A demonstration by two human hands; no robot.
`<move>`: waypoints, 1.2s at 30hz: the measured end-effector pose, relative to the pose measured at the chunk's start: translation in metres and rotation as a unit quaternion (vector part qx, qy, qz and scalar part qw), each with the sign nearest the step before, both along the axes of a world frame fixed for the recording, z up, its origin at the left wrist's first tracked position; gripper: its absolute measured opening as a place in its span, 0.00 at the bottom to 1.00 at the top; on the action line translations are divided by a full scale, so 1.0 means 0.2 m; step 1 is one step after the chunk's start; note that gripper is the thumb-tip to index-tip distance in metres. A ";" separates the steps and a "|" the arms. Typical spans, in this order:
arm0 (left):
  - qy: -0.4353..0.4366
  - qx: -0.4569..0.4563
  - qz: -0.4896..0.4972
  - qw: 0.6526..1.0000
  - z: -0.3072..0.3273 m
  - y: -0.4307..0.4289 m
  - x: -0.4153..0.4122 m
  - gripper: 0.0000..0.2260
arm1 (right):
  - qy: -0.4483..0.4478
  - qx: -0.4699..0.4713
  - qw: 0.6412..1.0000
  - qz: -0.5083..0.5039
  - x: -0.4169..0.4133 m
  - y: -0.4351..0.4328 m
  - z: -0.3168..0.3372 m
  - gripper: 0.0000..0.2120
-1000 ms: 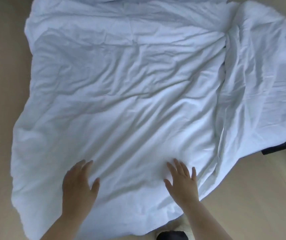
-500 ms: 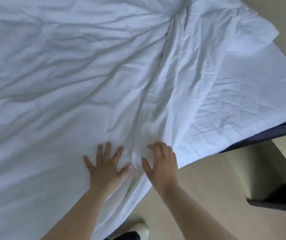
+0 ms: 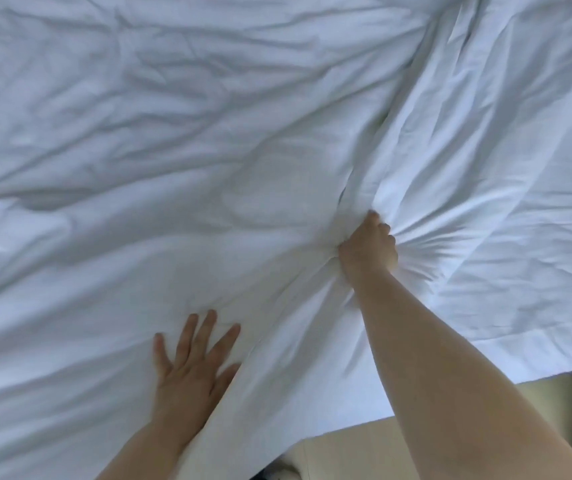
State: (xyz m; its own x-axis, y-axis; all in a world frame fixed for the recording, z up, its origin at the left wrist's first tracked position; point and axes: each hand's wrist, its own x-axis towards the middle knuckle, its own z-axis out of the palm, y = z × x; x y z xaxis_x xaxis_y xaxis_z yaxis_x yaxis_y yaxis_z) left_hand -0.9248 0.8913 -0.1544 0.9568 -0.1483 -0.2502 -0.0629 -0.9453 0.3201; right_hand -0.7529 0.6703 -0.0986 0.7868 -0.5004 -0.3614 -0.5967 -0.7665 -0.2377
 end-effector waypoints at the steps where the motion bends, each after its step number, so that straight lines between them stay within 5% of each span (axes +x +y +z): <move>1: 0.012 0.002 -0.005 1.000 0.00 0.00 0.00 0.23 | -0.018 0.016 1.000 -0.015 0.00 -0.04 0.02 0.22; 3: 0.043 -0.022 0.014 0.999 0.03 0.00 0.00 0.26 | -0.063 0.079 0.993 -0.064 -0.07 -0.16 0.09 0.16; 6: -0.003 -0.136 0.131 0.982 0.14 -0.06 0.02 0.48 | -0.199 0.202 0.953 -0.104 -0.25 -0.37 0.24 0.13; 8: -0.032 -0.194 0.114 0.974 0.27 -0.19 0.06 0.48 | -0.269 0.239 0.924 -0.130 -0.43 -0.52 0.38 0.08; 11: -0.078 -0.213 -0.100 0.969 0.42 -0.58 0.10 0.30 | -0.336 0.240 0.888 -0.201 -0.77 -0.71 0.54 0.08; 14: -0.077 -0.140 -0.240 0.957 0.41 -1.05 0.00 0.41 | -0.319 0.241 0.864 -0.307 -1.08 -0.87 0.41 0.08; 17: -0.059 -0.020 -0.336 0.940 0.20 -1.31 -0.13 0.47 | -0.166 0.323 0.844 -0.396 -1.25 -1.01 0.11 0.08; 19: -0.061 0.019 -0.344 0.937 0.06 -1.34 -0.19 0.42 | -0.076 0.385 0.848 -0.357 -1.24 -1.10 -0.02 0.12; 22: -0.065 0.036 -0.307 0.949 -0.01 -1.39 -0.22 0.42 | -0.010 0.374 0.903 -0.212 -1.15 -1.22 -0.03 0.22; 24: -0.060 0.030 -0.276 0.959 0.00 -1.42 -0.24 0.41 | -0.044 0.326 0.931 -0.156 -1.10 -1.29 0.04 0.30; 28: -0.090 -0.030 -0.201 0.975 0.04 -1.46 -0.23 0.21 | -0.205 0.251 0.942 -0.087 -0.89 -1.35 0.24 0.33; 30: -0.094 -0.062 -0.127 0.986 0.10 -1.53 -0.15 0.25 | -0.208 0.192 0.959 0.007 -0.66 -1.33 0.28 0.35; 33: -0.105 -0.049 -0.025 0.993 0.11 -1.61 0.05 0.30 | -0.077 0.086 0.984 0.137 -0.29 -1.29 0.24 0.41; 36: -0.024 -0.016 0.000 1.000 0.07 -1.64 0.26 0.32 | 0.046 -0.005 0.986 0.158 0.00 -1.35 0.10 0.44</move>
State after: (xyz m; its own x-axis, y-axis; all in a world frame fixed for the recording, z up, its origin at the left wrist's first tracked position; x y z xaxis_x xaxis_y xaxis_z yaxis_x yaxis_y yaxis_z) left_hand -0.8730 0.5643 -0.1406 0.9678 -0.1547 -0.1987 -0.0782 -0.9347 0.3468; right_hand -0.7533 0.4012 -0.0779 0.8680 -0.2392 -0.4351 -0.3460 -0.9199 -0.1846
